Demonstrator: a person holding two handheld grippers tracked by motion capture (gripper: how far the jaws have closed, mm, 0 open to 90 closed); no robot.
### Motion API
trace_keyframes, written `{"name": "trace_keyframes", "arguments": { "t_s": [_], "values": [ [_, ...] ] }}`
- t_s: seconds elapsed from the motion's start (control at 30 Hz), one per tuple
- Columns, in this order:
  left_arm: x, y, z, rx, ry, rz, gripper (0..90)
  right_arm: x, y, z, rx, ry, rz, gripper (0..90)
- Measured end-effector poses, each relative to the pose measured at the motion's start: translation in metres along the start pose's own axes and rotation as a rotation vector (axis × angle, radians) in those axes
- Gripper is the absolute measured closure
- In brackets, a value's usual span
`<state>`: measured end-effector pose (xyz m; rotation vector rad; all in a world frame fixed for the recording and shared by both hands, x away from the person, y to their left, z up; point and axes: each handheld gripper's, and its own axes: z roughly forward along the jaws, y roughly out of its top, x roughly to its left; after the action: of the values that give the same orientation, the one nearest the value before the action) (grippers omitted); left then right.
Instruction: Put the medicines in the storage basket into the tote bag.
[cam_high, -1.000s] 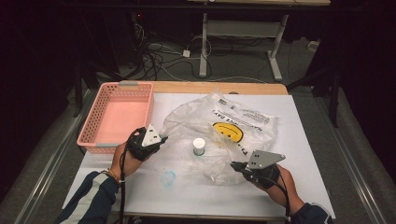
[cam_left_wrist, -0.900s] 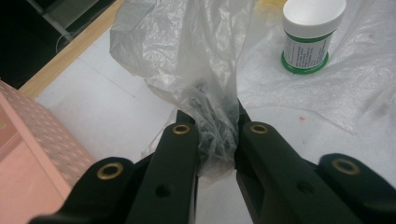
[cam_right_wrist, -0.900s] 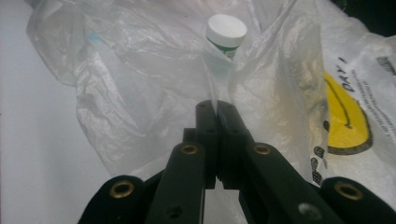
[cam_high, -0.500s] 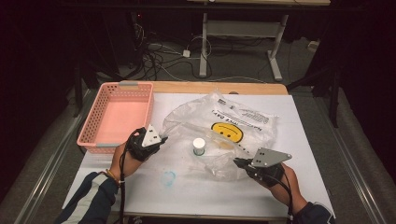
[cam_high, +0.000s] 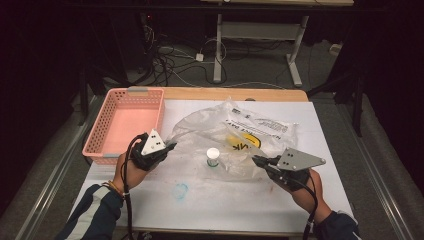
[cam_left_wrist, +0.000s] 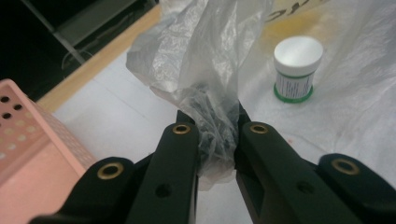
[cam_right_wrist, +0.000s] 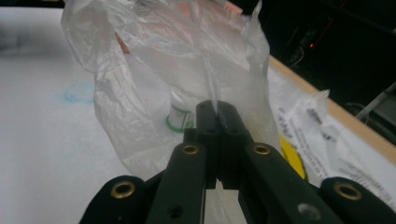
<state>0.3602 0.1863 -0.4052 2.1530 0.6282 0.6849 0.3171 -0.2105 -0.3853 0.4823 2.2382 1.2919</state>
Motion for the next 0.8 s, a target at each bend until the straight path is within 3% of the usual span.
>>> {"name": "trace_keyframes", "arguments": {
  "t_s": [0.4,0.8],
  "values": [
    [0.004,0.022,-0.031,-0.119,0.015,0.010,85.6,-0.008,0.036,-0.023,-0.121,-0.067,-0.049,90.0],
    [0.003,0.032,-0.044,-0.153,0.003,0.007,85.6,-0.009,0.056,-0.015,-0.150,-0.083,-0.085,90.0]
  ]
}}
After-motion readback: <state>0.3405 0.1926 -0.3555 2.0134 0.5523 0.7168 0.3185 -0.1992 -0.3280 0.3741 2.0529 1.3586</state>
